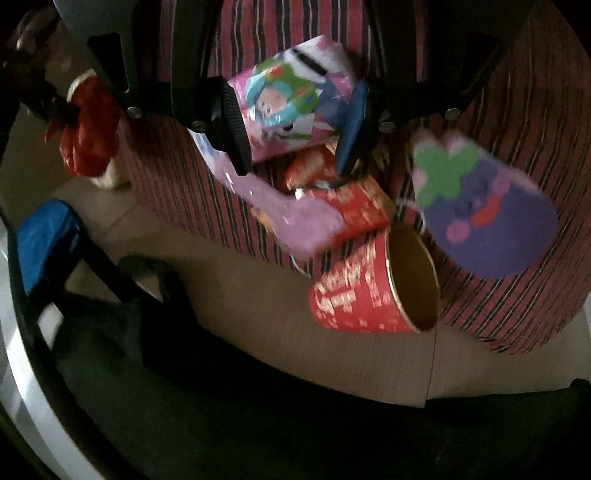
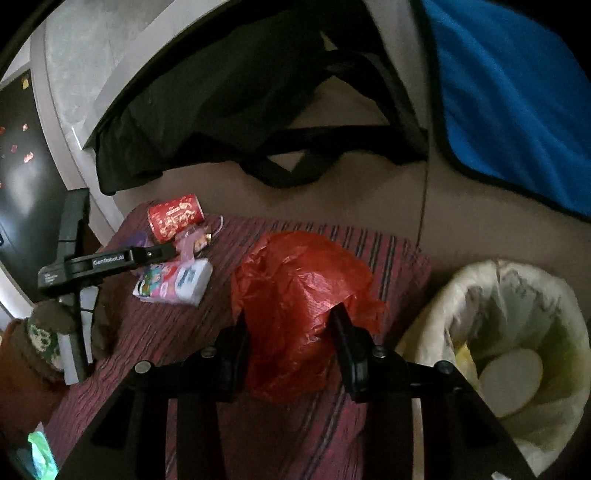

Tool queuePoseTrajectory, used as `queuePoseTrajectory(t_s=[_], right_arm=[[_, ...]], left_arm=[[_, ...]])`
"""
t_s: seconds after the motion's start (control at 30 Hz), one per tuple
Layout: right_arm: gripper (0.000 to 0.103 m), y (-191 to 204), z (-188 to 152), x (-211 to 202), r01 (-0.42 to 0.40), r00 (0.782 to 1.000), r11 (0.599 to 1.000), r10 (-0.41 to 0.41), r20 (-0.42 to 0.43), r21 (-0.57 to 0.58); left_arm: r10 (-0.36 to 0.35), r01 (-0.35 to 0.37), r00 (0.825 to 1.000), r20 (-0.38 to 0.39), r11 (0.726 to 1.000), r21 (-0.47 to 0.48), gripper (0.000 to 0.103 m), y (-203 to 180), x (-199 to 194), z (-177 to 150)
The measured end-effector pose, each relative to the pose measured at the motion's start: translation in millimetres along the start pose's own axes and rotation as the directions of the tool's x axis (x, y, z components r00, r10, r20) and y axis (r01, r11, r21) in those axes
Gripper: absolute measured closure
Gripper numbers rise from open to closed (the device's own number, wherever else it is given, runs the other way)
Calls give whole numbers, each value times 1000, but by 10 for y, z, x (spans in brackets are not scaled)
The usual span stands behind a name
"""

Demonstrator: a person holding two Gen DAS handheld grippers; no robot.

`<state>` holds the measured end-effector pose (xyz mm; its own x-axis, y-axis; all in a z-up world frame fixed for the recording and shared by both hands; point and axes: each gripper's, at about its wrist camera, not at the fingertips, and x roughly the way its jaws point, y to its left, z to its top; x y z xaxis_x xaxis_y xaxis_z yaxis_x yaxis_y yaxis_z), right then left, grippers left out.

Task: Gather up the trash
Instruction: 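Grasp the pink Kleenex tissue pack with the left tool while right holds the bag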

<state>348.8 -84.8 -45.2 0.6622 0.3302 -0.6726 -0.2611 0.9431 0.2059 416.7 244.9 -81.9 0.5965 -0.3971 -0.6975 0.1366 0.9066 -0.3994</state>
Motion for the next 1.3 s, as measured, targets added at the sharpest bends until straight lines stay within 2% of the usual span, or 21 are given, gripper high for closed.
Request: queuePoseTrajectory(t_s=[0.17,0.27,0.33,0.5,0.67,0.97,1.13,1.23,1.3], right_arm=[[66,-26,-105,-97,-13,1000,1000,13,6,2],[66,-13,-135,-109,-34,999,999,34,5,11],[66,28,-144,-110,-42,999,999,42,6,8],[65,106,-185,-178,-43,999,999,44,13,-16],[65,82,-224,-210,-49,999,999,49,8,0],[65,70,-280,-222,-57,998,998,57,1,9],[65,99,-296,-235,-61,998,998,61,1,6],[65,135,-297,-249,-63,998,998,63,4,-3],[65,156,-293,-253,-60,998,998,60,6,-13]], left_arm=[[-19,20,999,-33,999,40,55,-153,-182,-299],[46,-43,998,-32,994,105,55,-284,-220,-477],[86,-84,996,-5,987,136,54,-349,-214,-541],[89,-86,996,-19,989,118,48,-397,-118,-525],[156,-150,988,-20,972,182,46,-518,-67,-581],[183,-177,983,-28,974,143,47,-524,-53,-558],[171,-167,985,-24,979,115,54,-554,-130,-576],[167,-168,986,16,980,108,57,-607,-241,-595],[176,-183,982,72,976,114,58,-681,-378,-609]])
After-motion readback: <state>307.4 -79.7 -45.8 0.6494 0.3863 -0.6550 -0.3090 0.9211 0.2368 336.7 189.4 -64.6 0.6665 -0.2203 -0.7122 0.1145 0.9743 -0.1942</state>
